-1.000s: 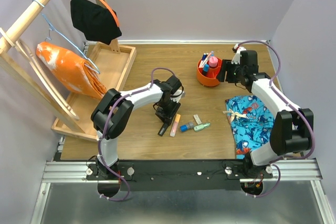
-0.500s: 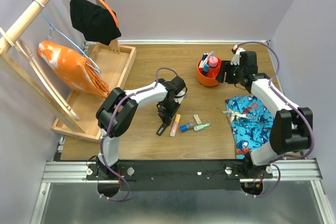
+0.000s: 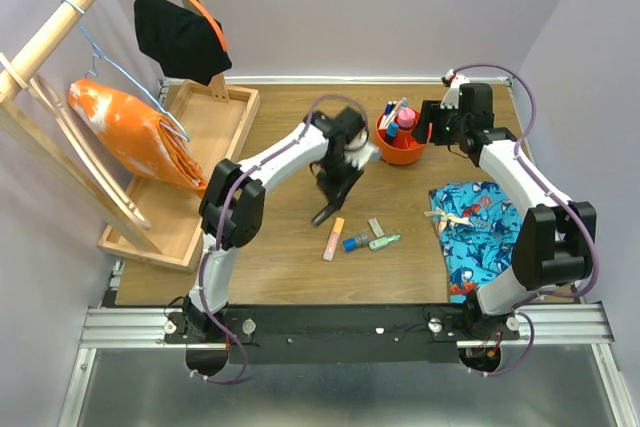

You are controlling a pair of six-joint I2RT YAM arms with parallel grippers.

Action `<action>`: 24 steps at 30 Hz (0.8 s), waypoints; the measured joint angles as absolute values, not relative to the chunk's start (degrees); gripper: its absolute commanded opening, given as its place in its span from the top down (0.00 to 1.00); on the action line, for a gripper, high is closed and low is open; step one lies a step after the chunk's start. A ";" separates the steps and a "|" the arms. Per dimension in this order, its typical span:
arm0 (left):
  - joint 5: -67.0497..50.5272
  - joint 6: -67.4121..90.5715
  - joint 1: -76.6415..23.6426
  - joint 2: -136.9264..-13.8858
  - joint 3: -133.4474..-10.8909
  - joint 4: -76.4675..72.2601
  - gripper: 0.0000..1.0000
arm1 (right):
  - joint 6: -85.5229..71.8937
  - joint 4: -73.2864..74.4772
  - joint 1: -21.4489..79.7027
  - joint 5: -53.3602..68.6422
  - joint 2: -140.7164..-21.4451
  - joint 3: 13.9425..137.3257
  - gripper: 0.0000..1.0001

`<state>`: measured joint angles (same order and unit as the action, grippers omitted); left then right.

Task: Sort the stationery into containers
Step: Pick up the pen from the center of the board, then place the pen in the storage box.

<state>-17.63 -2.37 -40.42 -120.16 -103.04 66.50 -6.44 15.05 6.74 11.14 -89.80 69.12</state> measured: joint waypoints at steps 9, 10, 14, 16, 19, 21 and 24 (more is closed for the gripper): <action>-30.15 -6.20 -34.89 -120.66 -122.48 42.15 1.00 | -6.00 15.11 6.74 9.63 -89.80 69.38 0.29; -31.07 -5.41 -34.46 -120.40 -120.31 37.54 1.00 | -6.02 15.11 6.74 9.43 -89.80 69.38 0.28; -36.16 1.10 -33.58 -121.23 -109.86 15.20 0.99 | -5.72 15.11 6.74 8.01 -89.17 69.36 0.28; -38.54 4.27 -33.76 -123.33 -107.98 4.73 1.00 | -5.26 15.16 6.74 7.05 -88.31 69.23 0.28; -40.64 7.42 -34.35 -125.03 -105.08 -8.69 1.00 | -4.93 15.11 6.74 6.17 -87.13 69.21 0.28; -41.19 9.23 -34.72 -125.75 -104.05 -15.22 1.00 | -4.93 15.09 6.74 5.78 -86.65 69.17 0.28; -41.23 10.59 -35.16 -126.41 -104.05 -20.93 1.00 | -4.93 15.05 6.74 5.32 -86.02 68.36 0.28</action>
<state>-41.23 10.59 -35.16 -126.41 -104.05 -20.93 -4.93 15.05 6.74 5.32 -86.02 68.36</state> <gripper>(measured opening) 0.315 0.716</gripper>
